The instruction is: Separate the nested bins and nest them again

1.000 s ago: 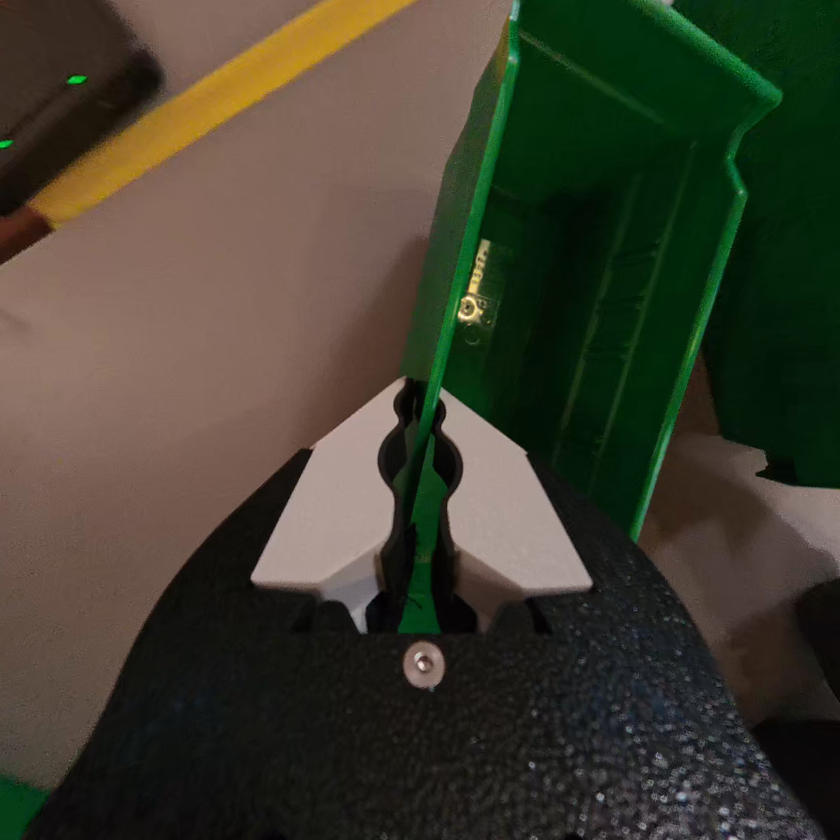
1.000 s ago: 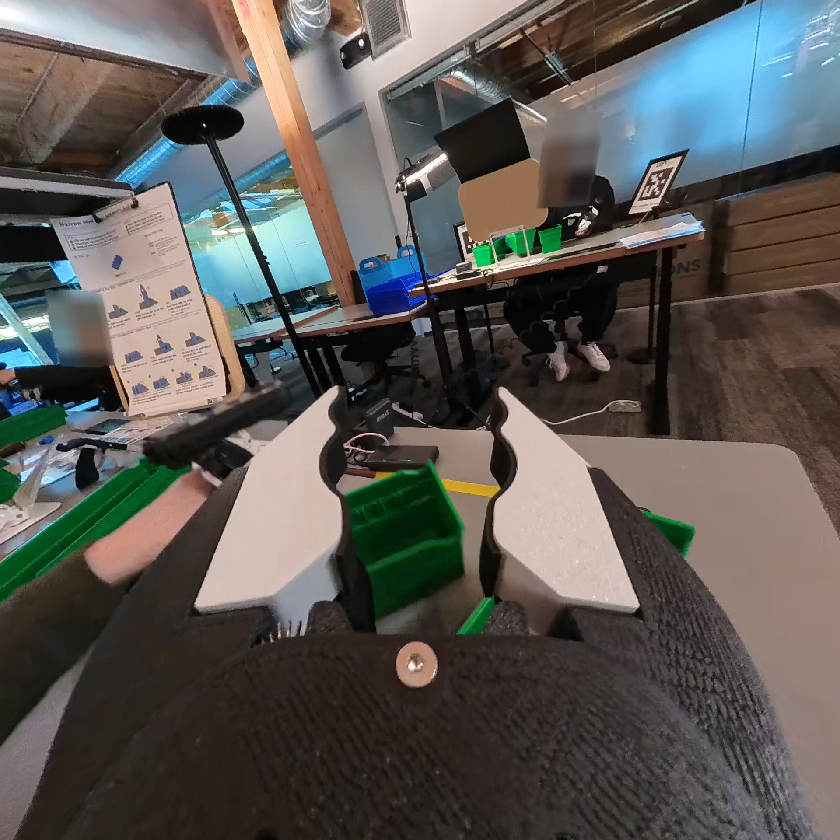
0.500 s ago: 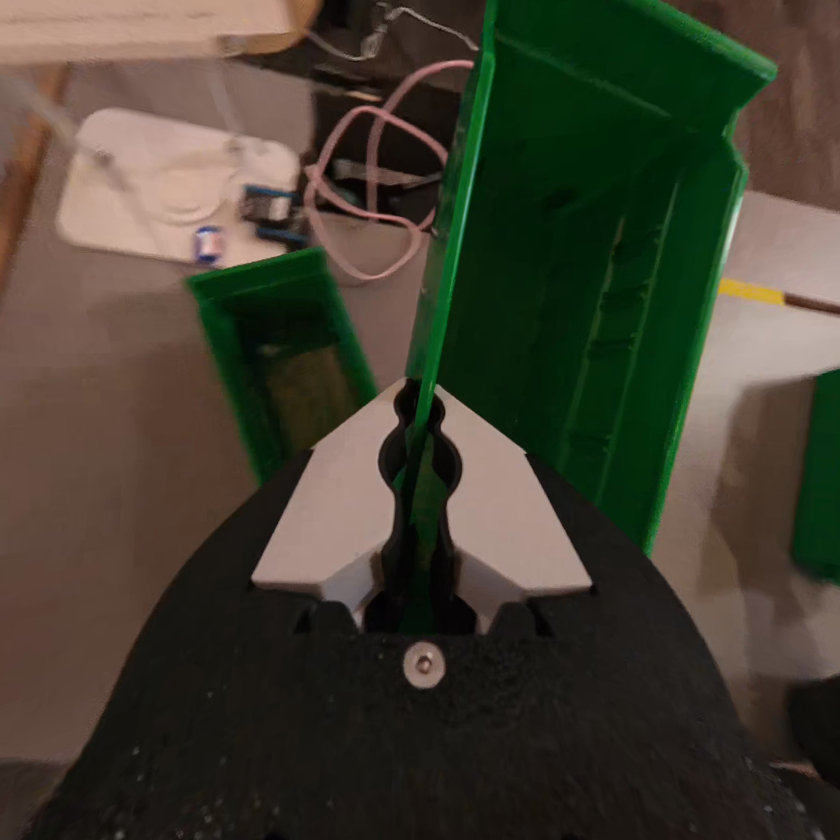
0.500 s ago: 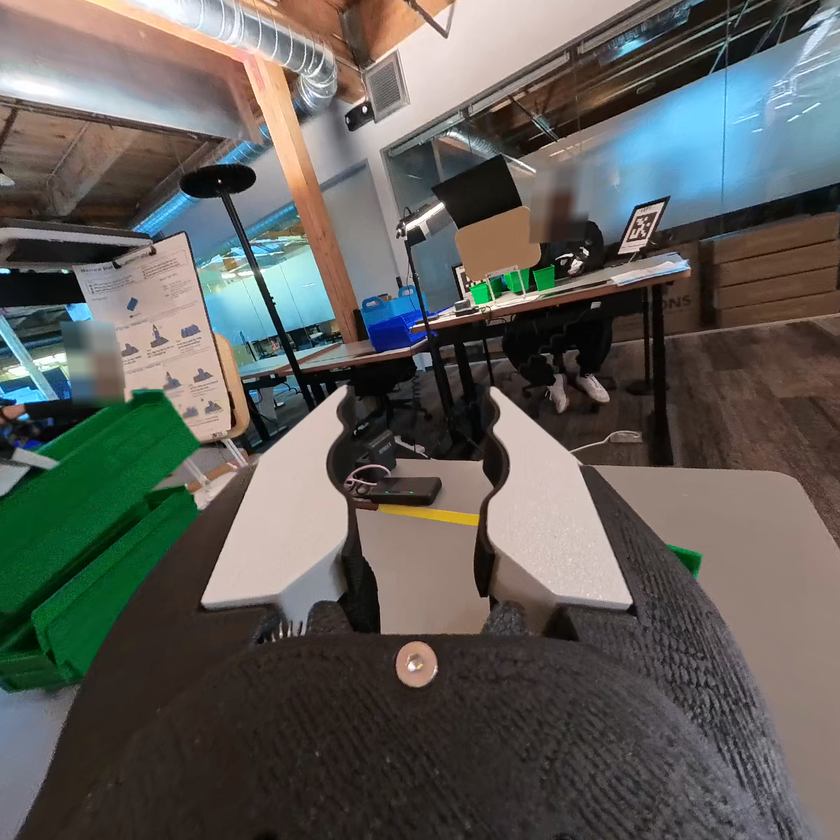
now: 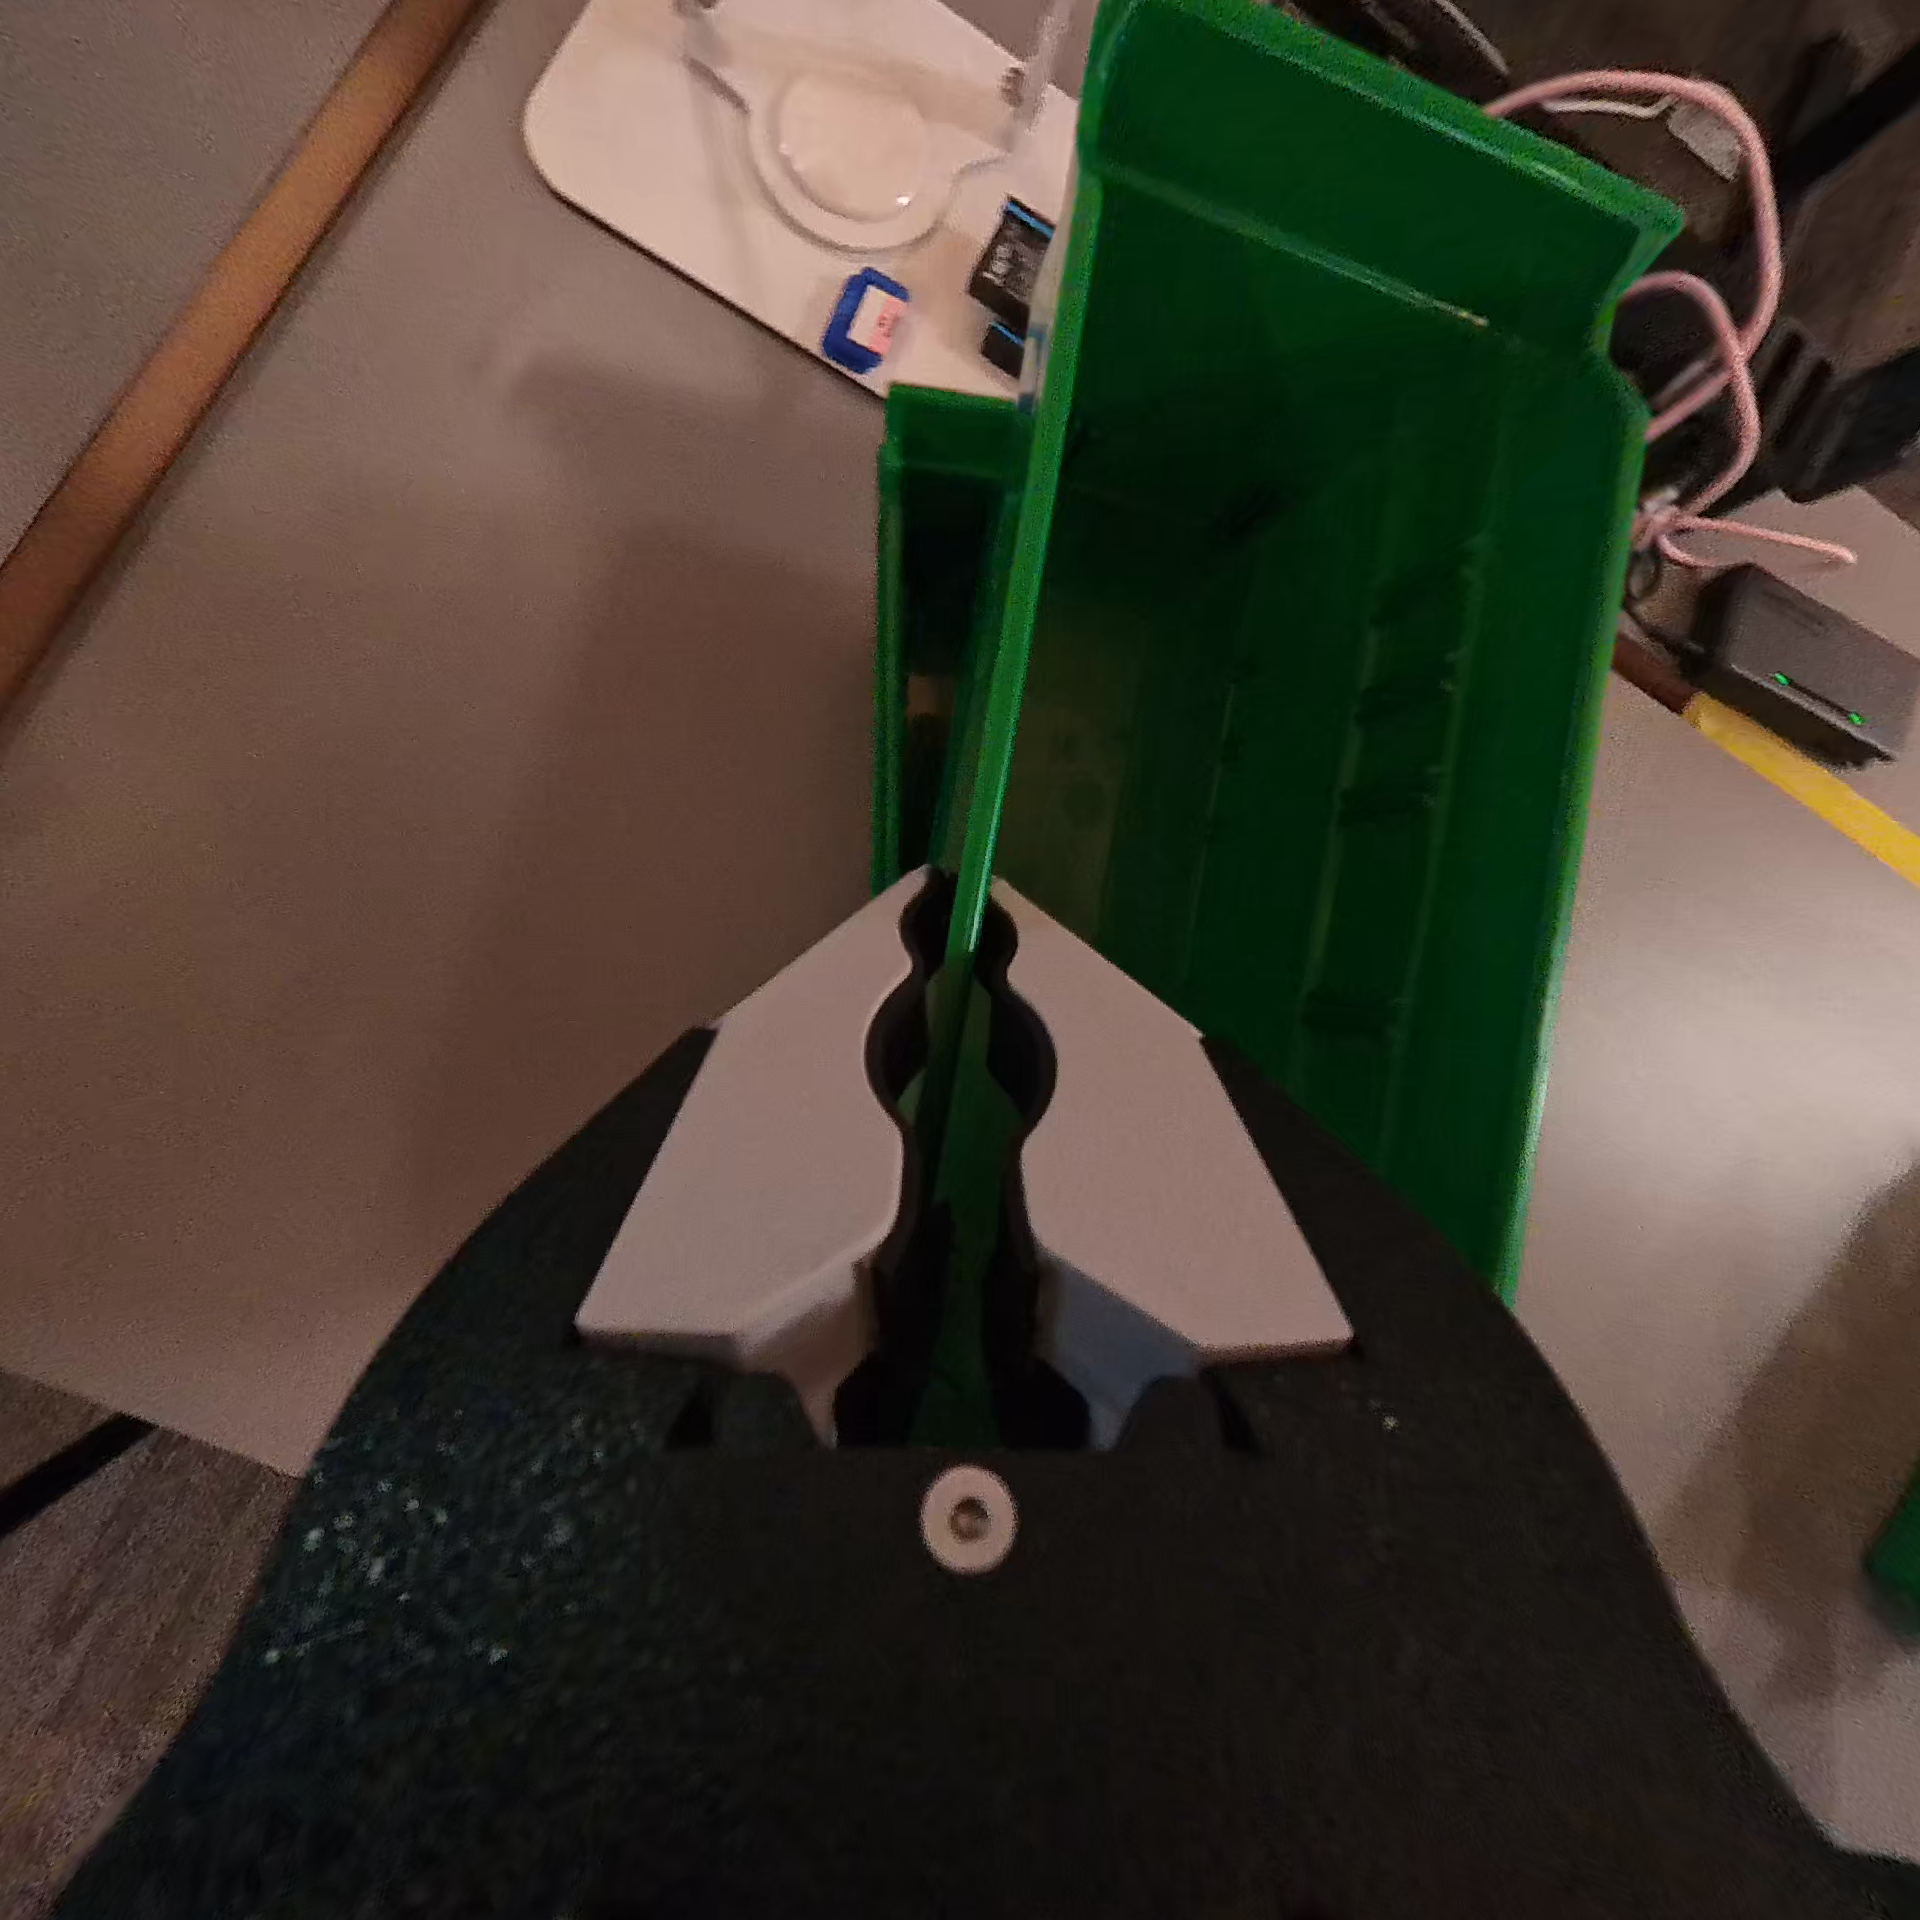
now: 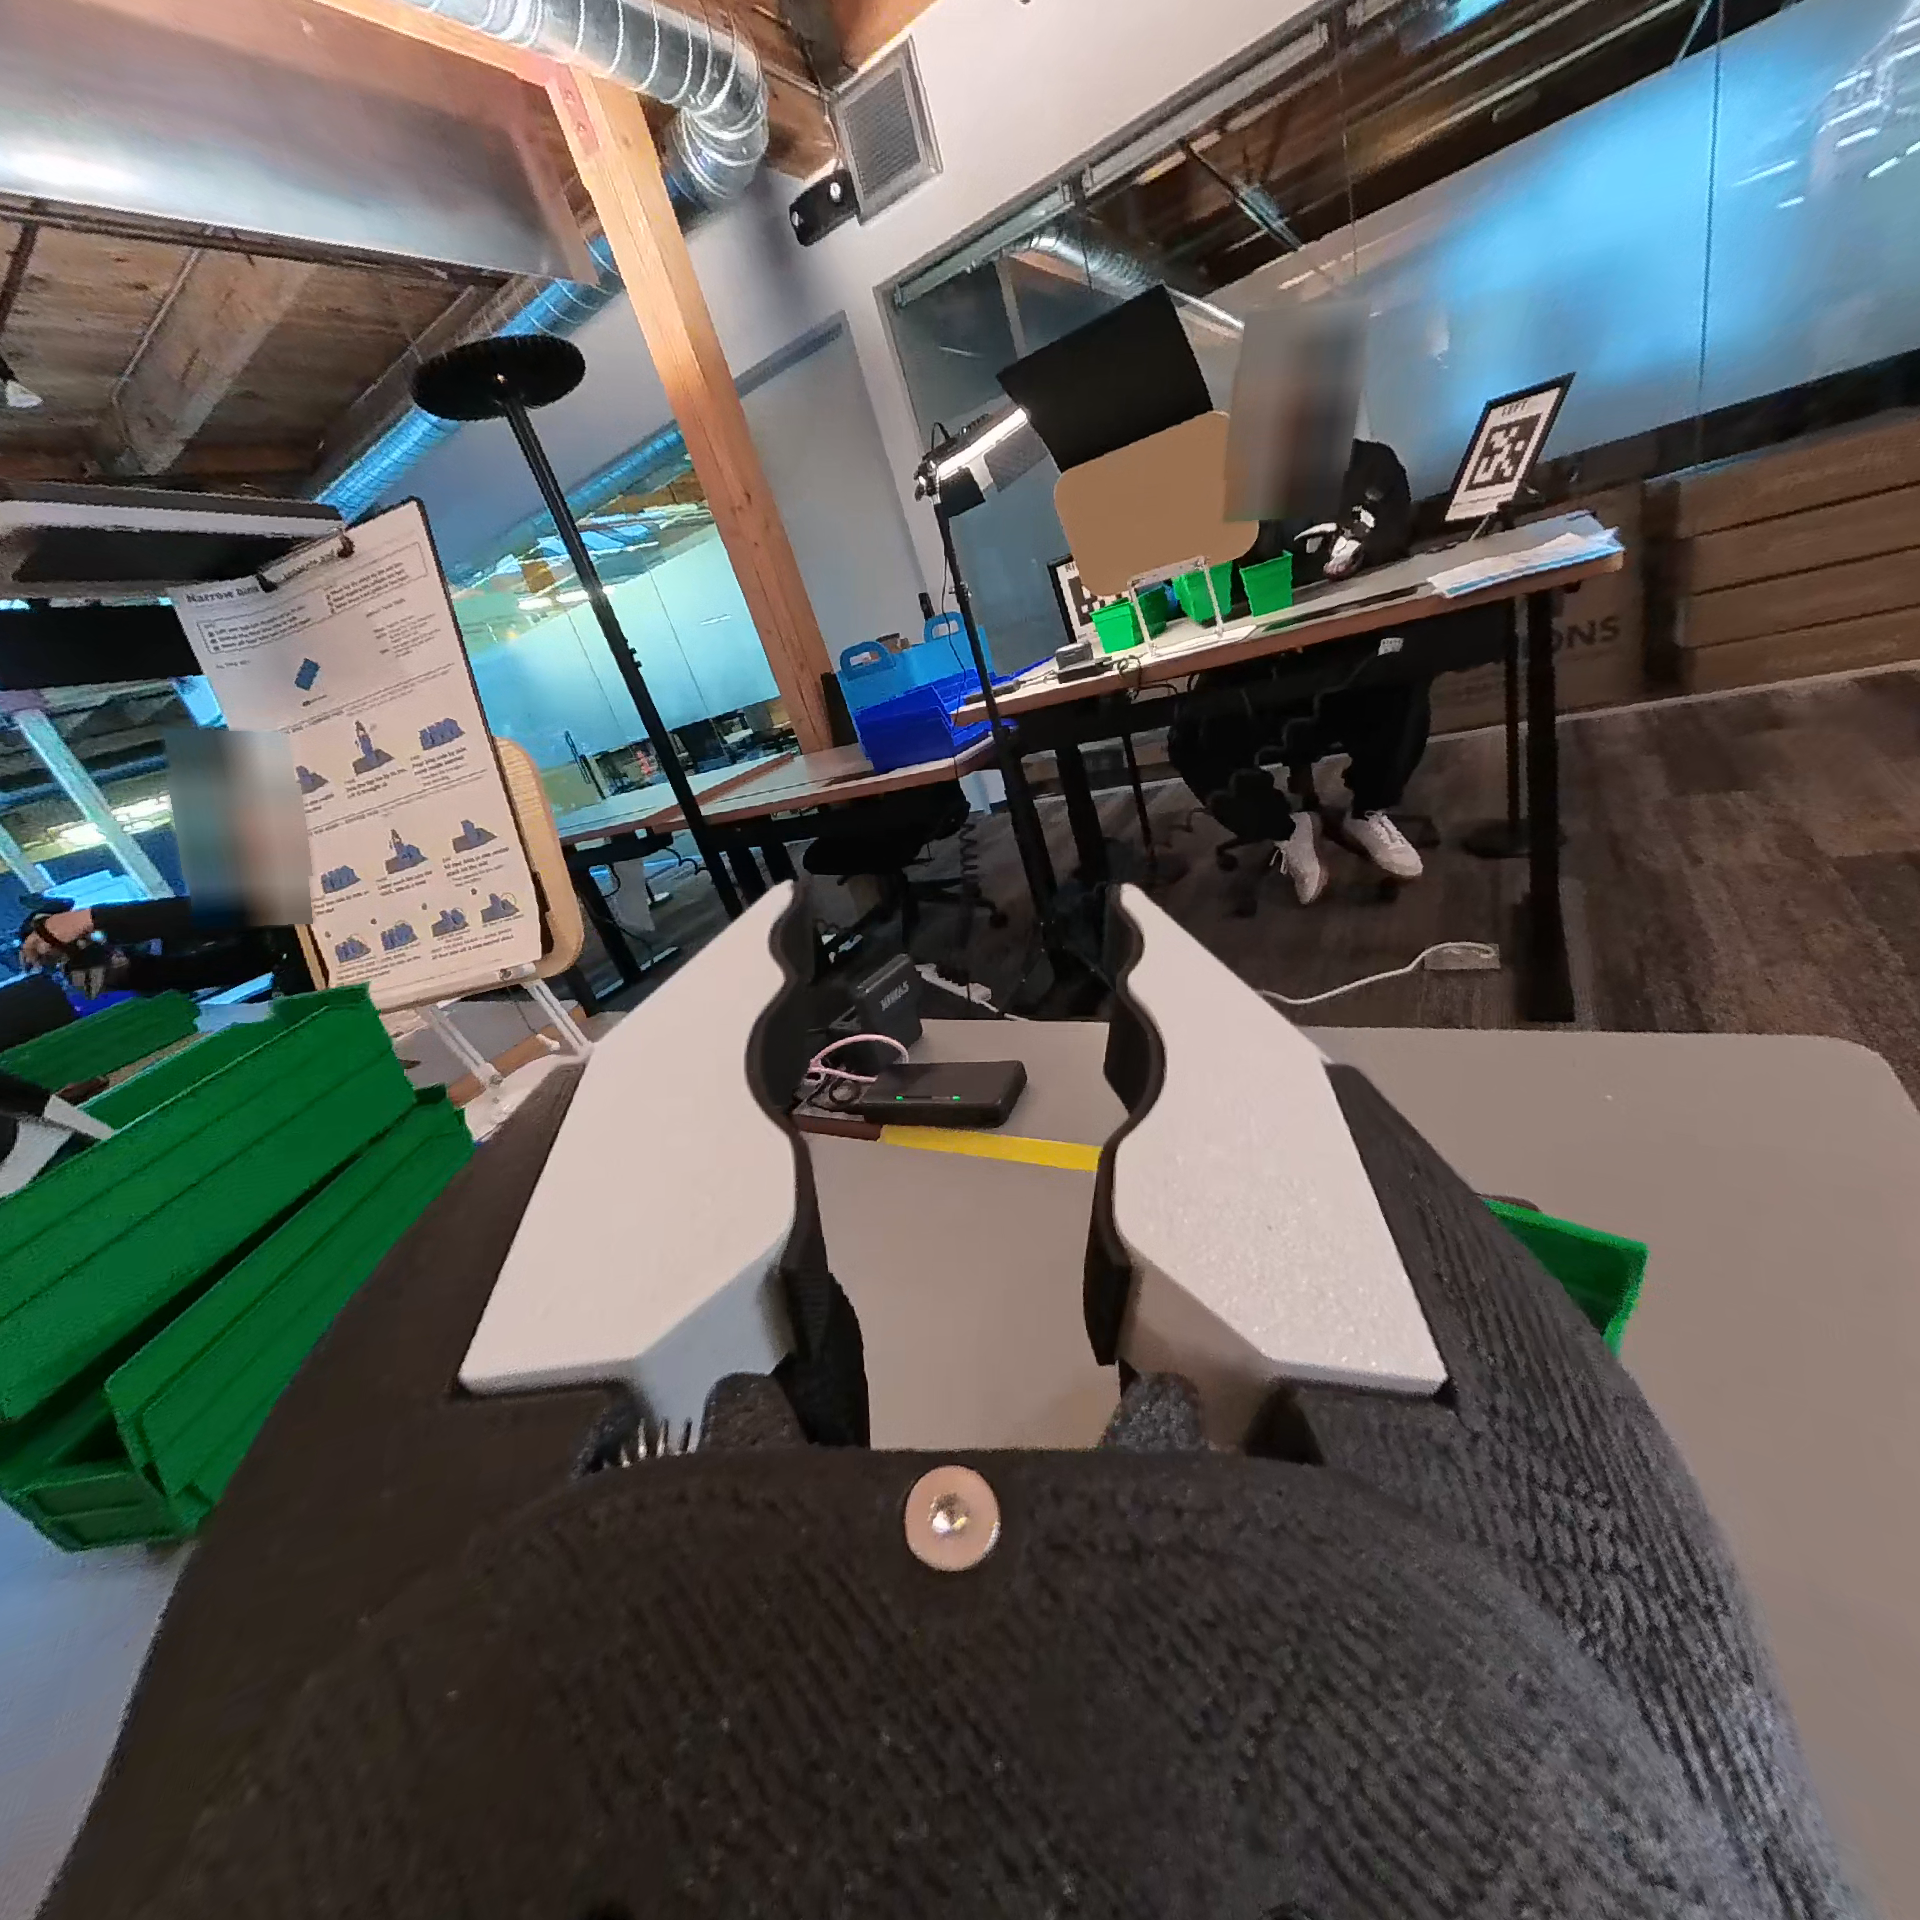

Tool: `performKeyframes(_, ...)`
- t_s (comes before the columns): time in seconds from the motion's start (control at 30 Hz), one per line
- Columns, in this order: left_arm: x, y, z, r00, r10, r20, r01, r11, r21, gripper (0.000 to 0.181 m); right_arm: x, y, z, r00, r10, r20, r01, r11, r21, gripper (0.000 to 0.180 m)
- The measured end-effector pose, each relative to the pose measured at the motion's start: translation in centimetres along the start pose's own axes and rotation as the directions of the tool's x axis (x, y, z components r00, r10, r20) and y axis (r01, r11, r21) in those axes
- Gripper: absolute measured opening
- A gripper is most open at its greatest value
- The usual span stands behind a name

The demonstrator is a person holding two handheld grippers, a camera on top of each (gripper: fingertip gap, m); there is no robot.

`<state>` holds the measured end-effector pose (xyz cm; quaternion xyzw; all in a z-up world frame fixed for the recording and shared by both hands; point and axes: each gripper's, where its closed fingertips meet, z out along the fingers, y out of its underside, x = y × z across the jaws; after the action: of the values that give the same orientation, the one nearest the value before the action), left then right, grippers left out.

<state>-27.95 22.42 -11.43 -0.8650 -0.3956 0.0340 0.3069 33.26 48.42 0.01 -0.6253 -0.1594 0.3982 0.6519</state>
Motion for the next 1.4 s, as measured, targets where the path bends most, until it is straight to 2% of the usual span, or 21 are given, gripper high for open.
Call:
performKeyframes(0.1, -0.5, 0.2, 0.1, 0.998, -0.052, 0.029, 0.053, 0.999, -0.014, 0.002, 0.0, 0.2, 0.1, 1.0, 0.012, 0.01, -0.012, 1.0, -0.008, 0.055)
performKeyframes(0.33, 1.1, 0.8, 0.8, 0.985, -0.172, -0.029, 0.171, 0.985, -0.037, 0.001, -0.7, 0.2, 0.1, 0.999, 0.017, 0.04, -0.016, 1.0, -0.009, 0.055)
performKeyframes(0.47, -0.5, 2.3, 2.3, 0.985, -0.103, 0.135, 0.112, 0.992, -0.057, 0.002, -1.1, 0.0, 0.0, 0.997, 0.029, 0.067, -0.029, 1.0, -0.002, 0.055)
performKeyframes(0.7, -0.7, 2.3, 4.3, 0.982, -0.091, 0.166, 0.081, 0.994, 0.071, 0.002, -1.1, 0.0, -0.1, 0.995, 0.052, 0.089, -0.052, 0.999, -0.005, 0.055)
performKeyframes(0.8, -0.7, 2.4, 4.9, 0.983, -0.141, 0.114, 0.126, 0.984, 0.129, 0.002, -1.0, 0.2, 0.0, 0.994, 0.062, 0.092, -0.061, 0.998, -0.014, 0.055)
performKeyframes(0.9, -0.9, 3.3, 5.9, 0.981, -0.175, 0.083, 0.165, 0.98, 0.109, 0.002, -0.8, 0.5, 0.1, 0.993, 0.072, 0.091, -0.069, 0.997, -0.025, 0.055)
performKeyframes(1.0, -0.7, 3.0, 5.9, 0.985, -0.141, 0.094, 0.134, 0.988, 0.081, 0.003, -0.6, 0.6, 0.1, 0.994, 0.076, 0.081, -0.074, 0.997, -0.03, 0.057)
performKeyframes(1.03, -0.2, 2.8, 5.8, 0.988, -0.142, 0.06, 0.138, 0.988, 0.072, 0.014, -0.6, 0.6, 0.1, 0.994, 0.075, 0.078, -0.073, 0.997, -0.033, 0.057)
performKeyframes(1.1, 0.4, 0.8, 4.2, 0.994, -0.104, 0.037, 0.096, 0.979, 0.182, 0.072, -0.2, 0.7, 0.0, 0.996, 0.07, 0.059, -0.067, 0.997, -0.039, 0.06)
performKeyframes(1.2, 2.9, -1.8, -0.1, 0.988, 0.079, 0.134, -0.122, 0.93, 0.348, 0.103, 0.9, 0.5, -0.5, 0.999, 0.049, -0.004, -0.049, 0.998, -0.032, 0.06)
performKeyframes(1.3, 12.5, -1.6, -2.9, 0.964, 0.264, 0.042, -0.251, 0.845, 0.472, 0.115, 1.8, 0.2, -1.0, 0.998, 0.04, -0.05, -0.041, 0.999, -0.022, 0.06)
performKeyframes(1.4, 25.7, 2.4, -2.5, 0.851, 0.508, -0.134, -0.391, 0.783, 0.484, 0.115, 3.1, 0.4, -1.5, 0.993, 0.015, -0.116, -0.019, 0.999, -0.033, 0.06)
